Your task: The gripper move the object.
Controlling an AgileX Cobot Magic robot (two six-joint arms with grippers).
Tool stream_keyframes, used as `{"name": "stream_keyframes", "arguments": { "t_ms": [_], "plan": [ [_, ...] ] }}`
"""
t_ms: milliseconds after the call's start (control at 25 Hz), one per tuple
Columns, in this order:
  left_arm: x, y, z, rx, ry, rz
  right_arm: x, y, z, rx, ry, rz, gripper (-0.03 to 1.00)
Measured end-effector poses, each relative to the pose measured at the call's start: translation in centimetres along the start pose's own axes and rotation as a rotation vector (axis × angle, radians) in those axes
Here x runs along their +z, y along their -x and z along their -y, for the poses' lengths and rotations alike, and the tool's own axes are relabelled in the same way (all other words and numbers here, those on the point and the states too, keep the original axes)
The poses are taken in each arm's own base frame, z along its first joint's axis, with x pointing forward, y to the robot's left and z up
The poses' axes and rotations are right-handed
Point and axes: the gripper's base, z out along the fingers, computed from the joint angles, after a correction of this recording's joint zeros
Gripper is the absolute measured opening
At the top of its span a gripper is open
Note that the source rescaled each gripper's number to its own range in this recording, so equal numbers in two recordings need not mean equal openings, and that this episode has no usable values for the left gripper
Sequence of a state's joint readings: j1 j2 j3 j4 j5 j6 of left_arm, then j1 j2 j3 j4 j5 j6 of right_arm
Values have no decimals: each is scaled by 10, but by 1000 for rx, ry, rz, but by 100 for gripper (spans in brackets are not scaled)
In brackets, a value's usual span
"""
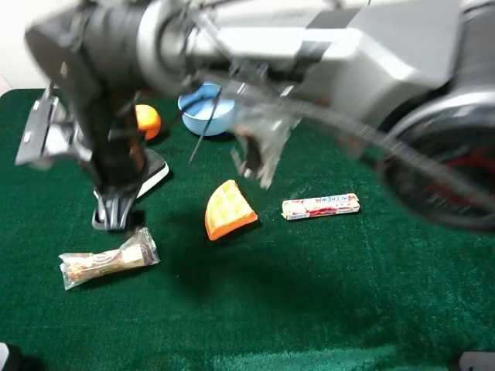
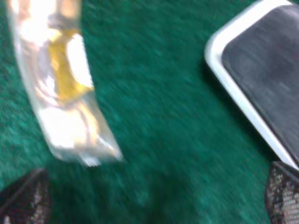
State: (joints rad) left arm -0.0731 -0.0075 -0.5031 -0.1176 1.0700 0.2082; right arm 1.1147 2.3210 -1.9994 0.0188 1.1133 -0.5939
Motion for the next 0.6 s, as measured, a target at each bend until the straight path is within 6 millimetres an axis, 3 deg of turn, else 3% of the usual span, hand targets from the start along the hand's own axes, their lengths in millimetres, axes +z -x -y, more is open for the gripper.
{"name": "stream_keyframes", "arguments": {
  "t_ms": [320, 600],
  "plan": [
    [0, 0, 0, 0, 0, 0, -81, -43, 43, 142, -89, 16, 100],
    [0, 0, 0, 0, 0, 0, -137, -104, 50, 304, -133, 14, 100]
  ]
}}
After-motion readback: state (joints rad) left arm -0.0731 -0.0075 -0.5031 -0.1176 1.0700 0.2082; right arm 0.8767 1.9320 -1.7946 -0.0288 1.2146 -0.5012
